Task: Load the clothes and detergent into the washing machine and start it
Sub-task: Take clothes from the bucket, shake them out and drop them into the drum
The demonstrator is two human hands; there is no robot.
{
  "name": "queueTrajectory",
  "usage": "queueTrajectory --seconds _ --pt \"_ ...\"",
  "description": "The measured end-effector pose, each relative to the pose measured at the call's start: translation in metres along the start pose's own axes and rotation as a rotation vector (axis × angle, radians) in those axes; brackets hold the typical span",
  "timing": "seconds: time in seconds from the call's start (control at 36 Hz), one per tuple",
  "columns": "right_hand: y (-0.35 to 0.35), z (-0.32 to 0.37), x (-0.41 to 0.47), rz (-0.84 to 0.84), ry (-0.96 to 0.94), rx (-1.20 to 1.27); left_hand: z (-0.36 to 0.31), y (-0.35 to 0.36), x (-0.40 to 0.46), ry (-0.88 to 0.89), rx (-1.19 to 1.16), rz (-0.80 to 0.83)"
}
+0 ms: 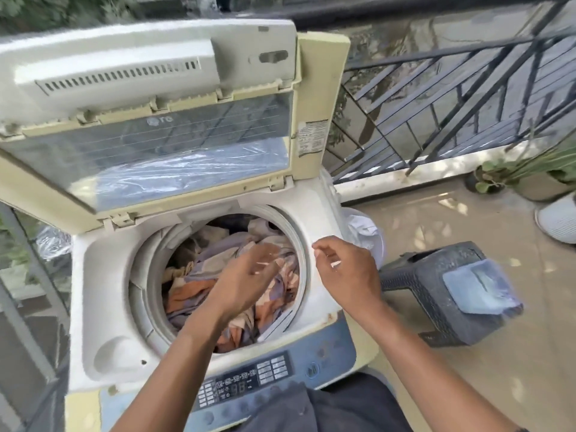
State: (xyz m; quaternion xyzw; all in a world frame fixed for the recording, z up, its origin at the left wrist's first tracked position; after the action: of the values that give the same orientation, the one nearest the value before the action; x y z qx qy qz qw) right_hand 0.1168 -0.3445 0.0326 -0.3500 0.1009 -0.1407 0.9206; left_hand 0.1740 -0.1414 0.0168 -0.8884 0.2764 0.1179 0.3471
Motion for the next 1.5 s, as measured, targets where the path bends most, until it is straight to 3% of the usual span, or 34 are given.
queueTrajectory --seconds 0.31,0.58,0.81,0.97,1.11,1.25,1.5 --pt "-0.077 -0.110 0.064 -0.042 0.177 -0.033 -0.113 0.059 0.079 0.093 -0.020 -0.010" --pt "-0.064 -0.271 0.158 0.225 0.383 -0.232 -0.164 0.149 0.194 -0.015 0.009 0.120" --pt "-0.010 -0.396 0.231 0.443 0.390 -0.394 -0.099 0.242 0.287 -0.386 0.208 0.193" --pt "0.041 -0.465 0.274 0.473 0.330 -0.517 -0.033 0.291 0.316 -0.600 0.294 0.282" --pt "0.084 -0.514 0.294 0.500 0.234 -0.748 0.006 0.318 0.336 -0.645 0.354 0.336" --pt "0.109 -0.549 0.296 0.486 0.289 -0.842 0.024 0.339 0.350 -0.647 0.376 0.366" --pt "0.085 -0.536 0.292 0.423 0.347 -0.665 0.008 0.323 0.346 -0.668 0.323 0.364"
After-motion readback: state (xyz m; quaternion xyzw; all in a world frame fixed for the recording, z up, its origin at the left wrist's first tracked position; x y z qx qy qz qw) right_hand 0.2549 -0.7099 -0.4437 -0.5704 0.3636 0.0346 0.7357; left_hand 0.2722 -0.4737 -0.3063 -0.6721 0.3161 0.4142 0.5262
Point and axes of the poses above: each hand's wrist, its own x-axis towards the middle knuckle, its own y-axis out of the palm, z = x × y, the point moved 5 cm from there along x, towards the middle knuckle, and after that the axes turned 3 degrees about x, right-handed, at the moved point
